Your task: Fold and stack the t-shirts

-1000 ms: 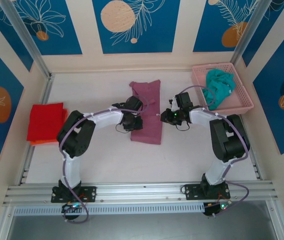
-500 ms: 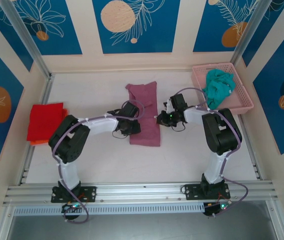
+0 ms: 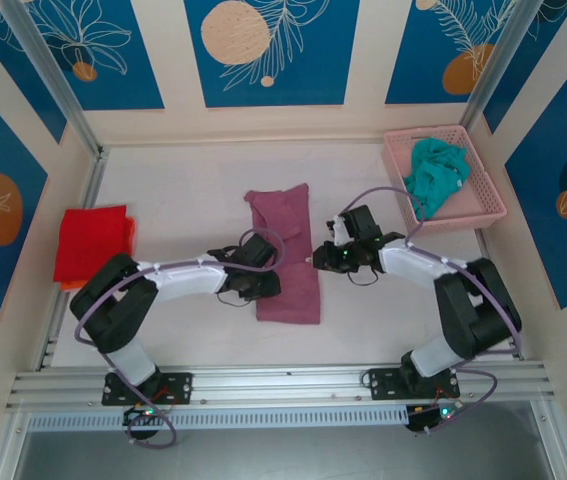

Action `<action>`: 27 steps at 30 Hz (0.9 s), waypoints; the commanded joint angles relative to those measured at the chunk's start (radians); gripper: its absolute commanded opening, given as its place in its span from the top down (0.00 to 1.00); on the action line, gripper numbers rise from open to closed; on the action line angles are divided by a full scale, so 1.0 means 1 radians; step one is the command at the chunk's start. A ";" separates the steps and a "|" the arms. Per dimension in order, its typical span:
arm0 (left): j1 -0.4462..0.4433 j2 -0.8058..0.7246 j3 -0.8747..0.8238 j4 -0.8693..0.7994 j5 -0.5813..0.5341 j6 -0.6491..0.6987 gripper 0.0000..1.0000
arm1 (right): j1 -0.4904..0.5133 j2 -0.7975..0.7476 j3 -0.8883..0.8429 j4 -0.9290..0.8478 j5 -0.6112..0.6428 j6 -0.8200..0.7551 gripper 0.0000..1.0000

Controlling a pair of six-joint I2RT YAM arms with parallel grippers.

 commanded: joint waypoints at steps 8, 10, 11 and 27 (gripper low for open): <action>0.118 -0.256 -0.016 -0.167 -0.145 0.035 0.20 | 0.094 -0.302 -0.007 -0.106 0.073 -0.511 0.43; 0.182 -0.300 -0.035 -0.164 -0.123 0.056 0.12 | 0.156 -0.343 -0.026 -0.117 0.067 -0.584 0.39; 0.219 -0.317 -0.041 -0.172 -0.109 0.068 0.07 | 0.198 -0.355 -0.029 -0.133 0.072 -0.621 0.37; 0.412 -0.423 -0.096 -0.250 -0.072 0.155 0.01 | 0.696 -0.004 0.041 -0.145 0.326 -0.959 0.48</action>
